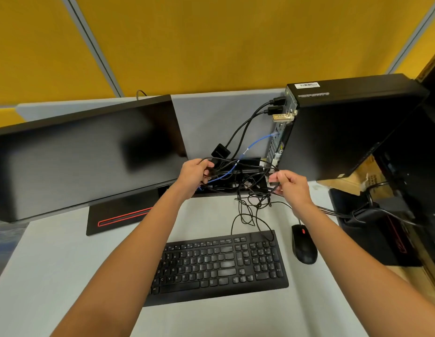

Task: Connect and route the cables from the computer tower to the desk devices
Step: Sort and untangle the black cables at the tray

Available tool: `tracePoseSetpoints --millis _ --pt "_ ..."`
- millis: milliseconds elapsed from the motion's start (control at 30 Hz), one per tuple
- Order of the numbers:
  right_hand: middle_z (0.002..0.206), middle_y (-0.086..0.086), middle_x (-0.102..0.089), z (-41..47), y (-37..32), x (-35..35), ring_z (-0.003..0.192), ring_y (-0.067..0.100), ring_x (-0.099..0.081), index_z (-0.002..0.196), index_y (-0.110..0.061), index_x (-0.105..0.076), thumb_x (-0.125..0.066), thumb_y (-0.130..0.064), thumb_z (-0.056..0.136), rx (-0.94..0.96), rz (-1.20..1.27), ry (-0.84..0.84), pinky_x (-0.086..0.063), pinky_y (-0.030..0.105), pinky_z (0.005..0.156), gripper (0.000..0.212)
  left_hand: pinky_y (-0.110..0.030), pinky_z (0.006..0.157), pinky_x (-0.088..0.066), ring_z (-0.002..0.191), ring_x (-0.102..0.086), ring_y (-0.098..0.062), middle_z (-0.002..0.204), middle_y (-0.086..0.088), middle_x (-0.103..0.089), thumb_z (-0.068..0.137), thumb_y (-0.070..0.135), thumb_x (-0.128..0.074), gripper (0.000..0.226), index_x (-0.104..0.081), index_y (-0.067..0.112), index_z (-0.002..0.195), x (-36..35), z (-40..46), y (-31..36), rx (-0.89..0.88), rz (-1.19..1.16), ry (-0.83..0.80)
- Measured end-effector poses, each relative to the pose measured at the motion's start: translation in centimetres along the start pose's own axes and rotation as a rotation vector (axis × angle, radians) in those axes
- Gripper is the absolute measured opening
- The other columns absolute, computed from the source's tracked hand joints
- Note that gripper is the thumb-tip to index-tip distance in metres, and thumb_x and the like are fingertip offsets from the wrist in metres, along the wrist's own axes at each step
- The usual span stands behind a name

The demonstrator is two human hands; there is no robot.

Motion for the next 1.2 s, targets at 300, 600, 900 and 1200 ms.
tracePoseSetpoints --millis 300,600,900,1200 --pt "0.086 0.008 -0.069 0.5 2.8 2.0 0.063 0.011 -0.055 0.067 -0.017 -0.07 -0.048 -0.002 0.093 -0.3 0.07 0.226 -0.058 0.035 0.084 0.037 -0.028 0.055 -0.036 0.051 -0.032 -0.015 0.049 0.003 -0.036 0.093 0.028 -0.057 0.039 -0.051 0.01 0.059 1.2 -0.4 -1.2 0.122 0.083 0.142" --pt "0.094 0.015 -0.071 -0.4 1.3 0.8 0.08 0.018 -0.065 0.081 -0.015 -0.068 -0.055 0.004 0.091 -0.244 0.001 0.111 -0.058 0.029 0.078 0.024 -0.03 0.073 -0.047 0.081 -0.054 -0.017 0.092 -0.005 -0.054 0.076 0.038 -0.071 0.044 -0.057 0.01 0.108 1.4 -1.1 -0.3 0.159 0.185 0.057" --pt "0.083 0.007 -0.072 -2.3 -3.9 -3.4 0.071 0.008 -0.066 0.091 -0.005 -0.067 -0.054 -0.008 0.097 -0.002 0.159 -0.287 -0.057 0.022 0.076 0.014 -0.033 0.079 -0.046 0.087 -0.05 -0.019 0.096 -0.006 -0.052 0.079 0.03 -0.077 0.037 -0.053 0.01 0.098 -5.1 -4.7 -1.2 -0.127 0.633 -0.184" --pt "0.088 0.007 -0.067 -3.0 -2.6 -3.1 0.079 0.016 -0.064 0.094 -0.008 -0.061 -0.077 -0.024 0.081 -0.002 -0.157 -0.471 -0.053 0.027 0.072 0.026 -0.011 0.053 -0.036 0.049 -0.039 -0.002 0.055 0.005 -0.047 0.086 0.019 -0.07 0.015 -0.069 0.004 0.084 -4.1 -3.2 -2.4 -0.248 0.465 -0.186"
Point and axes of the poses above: each hand's wrist, its own z-axis towards the middle knuckle, its own x-axis out of the back of the hand, y = z × x, the point moved 1 cm from there along z, towards the middle knuckle
